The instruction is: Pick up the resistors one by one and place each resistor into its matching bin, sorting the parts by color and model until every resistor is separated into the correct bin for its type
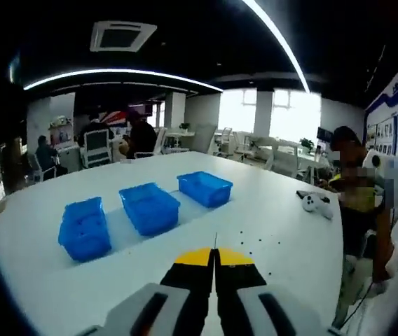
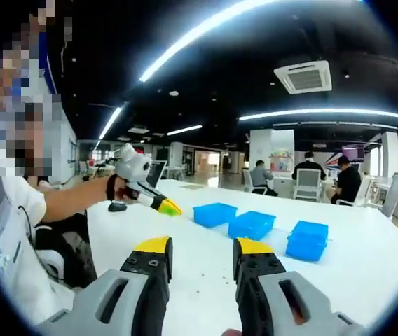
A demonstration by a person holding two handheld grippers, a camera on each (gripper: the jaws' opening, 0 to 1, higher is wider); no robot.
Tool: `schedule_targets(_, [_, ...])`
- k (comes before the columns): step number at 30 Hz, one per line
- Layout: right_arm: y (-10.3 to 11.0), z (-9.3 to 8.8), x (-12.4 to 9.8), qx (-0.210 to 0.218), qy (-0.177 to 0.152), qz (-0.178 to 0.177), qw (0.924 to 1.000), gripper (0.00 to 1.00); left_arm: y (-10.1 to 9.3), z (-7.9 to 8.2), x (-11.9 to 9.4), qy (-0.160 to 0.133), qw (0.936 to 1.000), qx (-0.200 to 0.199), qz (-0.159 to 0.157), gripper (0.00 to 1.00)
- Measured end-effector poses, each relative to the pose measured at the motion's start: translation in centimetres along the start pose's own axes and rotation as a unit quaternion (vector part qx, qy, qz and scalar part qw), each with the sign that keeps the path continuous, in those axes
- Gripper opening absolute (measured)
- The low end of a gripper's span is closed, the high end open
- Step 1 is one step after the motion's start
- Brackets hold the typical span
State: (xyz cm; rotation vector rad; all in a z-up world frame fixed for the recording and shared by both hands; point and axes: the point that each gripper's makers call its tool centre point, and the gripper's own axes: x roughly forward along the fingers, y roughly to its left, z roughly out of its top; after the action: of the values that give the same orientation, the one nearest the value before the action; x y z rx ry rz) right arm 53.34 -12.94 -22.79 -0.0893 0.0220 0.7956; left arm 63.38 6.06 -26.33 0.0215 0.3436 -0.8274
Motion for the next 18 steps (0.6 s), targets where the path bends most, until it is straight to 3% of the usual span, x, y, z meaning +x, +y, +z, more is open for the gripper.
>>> schedule_targets(6, [-0.2, 0.0, -0.2, -0.006, 0.004, -0.004, 1.0000, 0.36, 0.2, 0.5, -4.6, -0.082, 0.9956, -0.044, 0.015, 0.04])
schedule_targets(13, [-0.6, 0.1, -0.7, 0.003, 0.002, -0.006, 1.0000, 0.36, 0.1, 0.1, -7.2, -0.123, 0.9898, -0.068, 0.025, 0.04])
schedule_targets(18, [-1.2, 0.2, -1.0, 0.012, -0.003, -0.004, 0.9999, 0.36, -0.5, 0.9, -6.8, -0.136, 0.9883, -0.065, 0.026, 0.04])
